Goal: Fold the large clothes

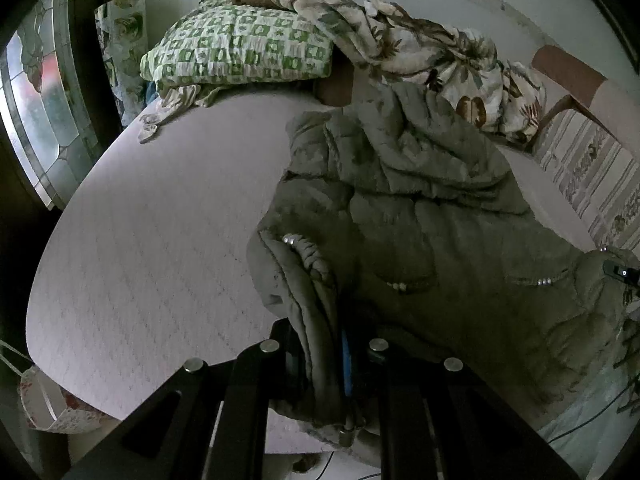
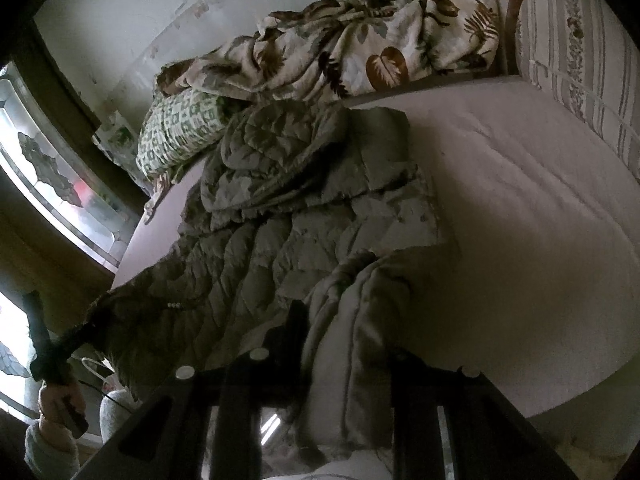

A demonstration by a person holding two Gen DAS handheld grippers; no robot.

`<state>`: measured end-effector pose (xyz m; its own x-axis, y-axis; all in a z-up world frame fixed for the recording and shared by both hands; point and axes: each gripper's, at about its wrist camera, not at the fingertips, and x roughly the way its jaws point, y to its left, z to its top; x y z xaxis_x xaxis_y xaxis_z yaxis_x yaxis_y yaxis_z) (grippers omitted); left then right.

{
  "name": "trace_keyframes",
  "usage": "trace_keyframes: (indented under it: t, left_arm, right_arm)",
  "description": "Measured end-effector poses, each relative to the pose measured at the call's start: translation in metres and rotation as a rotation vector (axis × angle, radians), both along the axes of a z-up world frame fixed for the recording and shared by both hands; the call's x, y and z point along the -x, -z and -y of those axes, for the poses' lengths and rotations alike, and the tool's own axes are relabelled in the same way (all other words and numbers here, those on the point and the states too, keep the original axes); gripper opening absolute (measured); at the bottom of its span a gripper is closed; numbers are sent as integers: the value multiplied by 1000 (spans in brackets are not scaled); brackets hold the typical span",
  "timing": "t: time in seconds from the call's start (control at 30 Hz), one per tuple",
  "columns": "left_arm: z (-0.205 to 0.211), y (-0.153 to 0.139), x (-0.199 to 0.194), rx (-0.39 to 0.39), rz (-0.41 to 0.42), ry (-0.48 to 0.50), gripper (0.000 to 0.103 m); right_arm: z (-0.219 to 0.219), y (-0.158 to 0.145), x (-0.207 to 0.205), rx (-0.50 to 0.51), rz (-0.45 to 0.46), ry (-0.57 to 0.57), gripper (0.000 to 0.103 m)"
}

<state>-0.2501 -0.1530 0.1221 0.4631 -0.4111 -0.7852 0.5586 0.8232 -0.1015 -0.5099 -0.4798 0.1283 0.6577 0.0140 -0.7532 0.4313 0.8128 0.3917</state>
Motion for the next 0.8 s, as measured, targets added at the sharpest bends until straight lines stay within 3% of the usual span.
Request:
trace_keyframes:
  t: [0.8]
  left_arm:
    - [39,-36,-57,67,-16,-46,13]
  right_arm:
    - [46,-30,-52,-60,35,20,24]
